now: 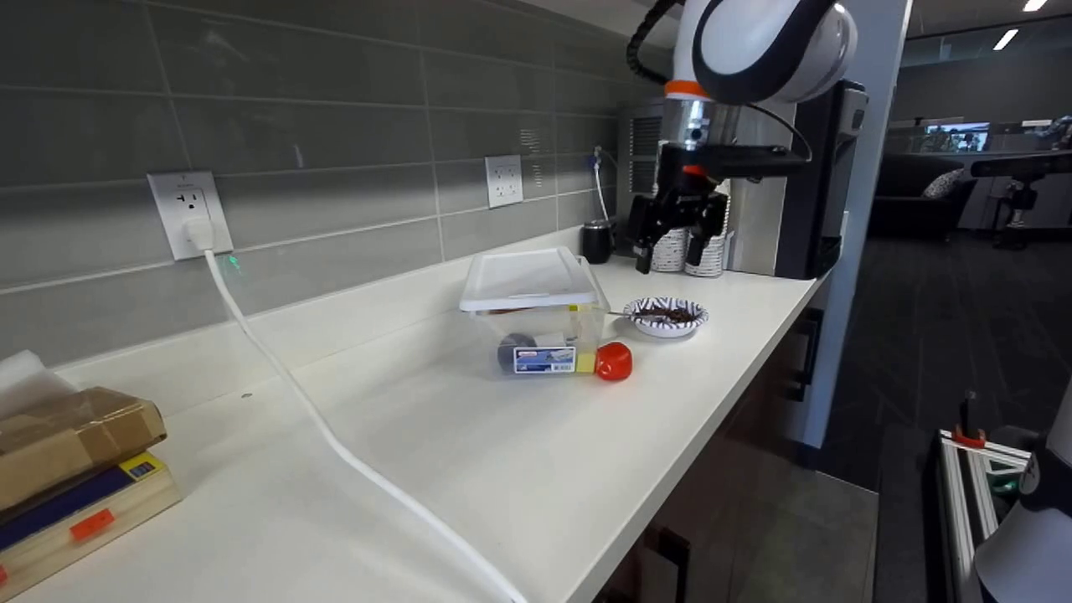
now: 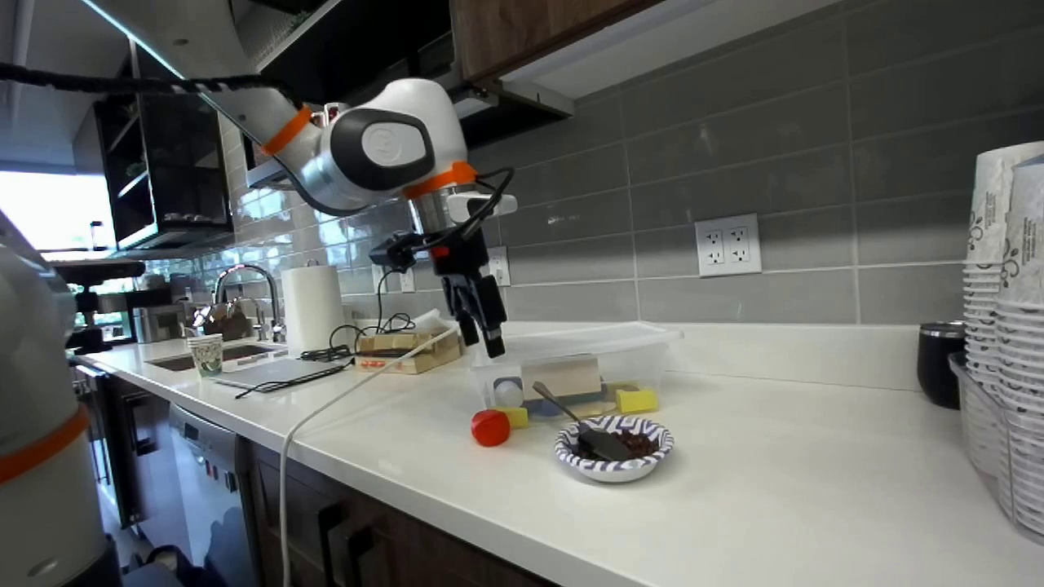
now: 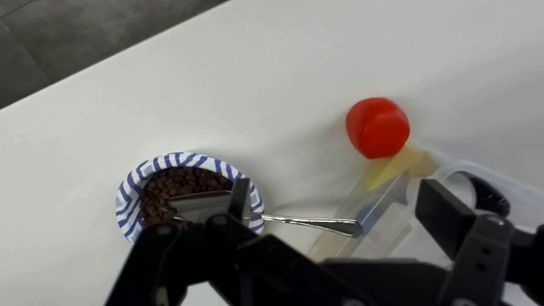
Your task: Use the cake slicer to stir in the bowl
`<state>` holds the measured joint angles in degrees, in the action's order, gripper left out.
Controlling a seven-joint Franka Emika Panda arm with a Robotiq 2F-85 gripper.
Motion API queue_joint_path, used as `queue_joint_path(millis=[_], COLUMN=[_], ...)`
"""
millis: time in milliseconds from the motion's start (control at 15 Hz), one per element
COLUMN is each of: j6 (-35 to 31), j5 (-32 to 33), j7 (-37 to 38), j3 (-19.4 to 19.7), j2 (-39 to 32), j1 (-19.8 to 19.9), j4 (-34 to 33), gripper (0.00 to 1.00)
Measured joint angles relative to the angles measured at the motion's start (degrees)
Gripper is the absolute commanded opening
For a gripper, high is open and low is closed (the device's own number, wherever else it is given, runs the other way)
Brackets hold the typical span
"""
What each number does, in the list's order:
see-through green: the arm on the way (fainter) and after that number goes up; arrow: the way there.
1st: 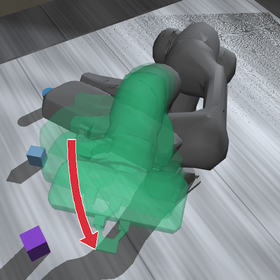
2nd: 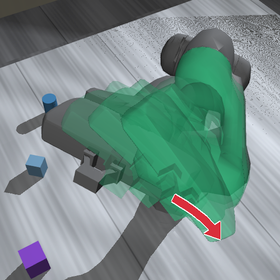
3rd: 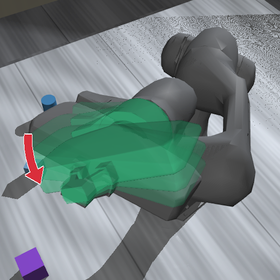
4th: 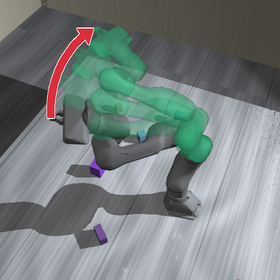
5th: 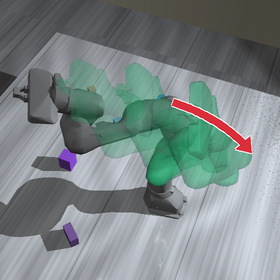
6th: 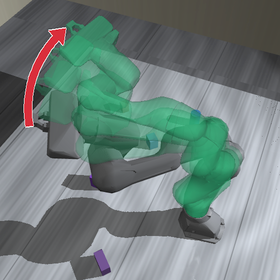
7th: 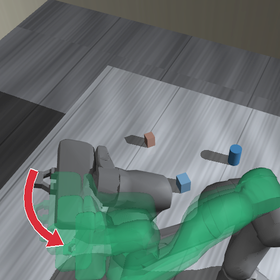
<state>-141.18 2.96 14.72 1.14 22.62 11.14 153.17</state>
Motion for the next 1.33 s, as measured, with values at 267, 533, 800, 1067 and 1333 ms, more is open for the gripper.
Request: queue_joint_path(millis=[267, 533, 800, 1067, 1333], j6=[-4.8, -3.4, 0.7, 3.7, 6.6], j5=[8.4, 15.8, 20.3, 23.8, 23.7], j7=[17.2, 30.2, 36.4, 43.5, 50.6], j3=[-8.3, -8.6, -7.0, -4.3, -0.4], j2=[-8.5, -12.5, -14.5, -16.7, -18.2], j1=[6.7, 7.0, 5.7, 4.8, 4.5], j4=[-2.9, -6.9, -10.0, -12.7, -15.3], gripper=[1.00, 1.00, 1.00, 1.00, 1.00])
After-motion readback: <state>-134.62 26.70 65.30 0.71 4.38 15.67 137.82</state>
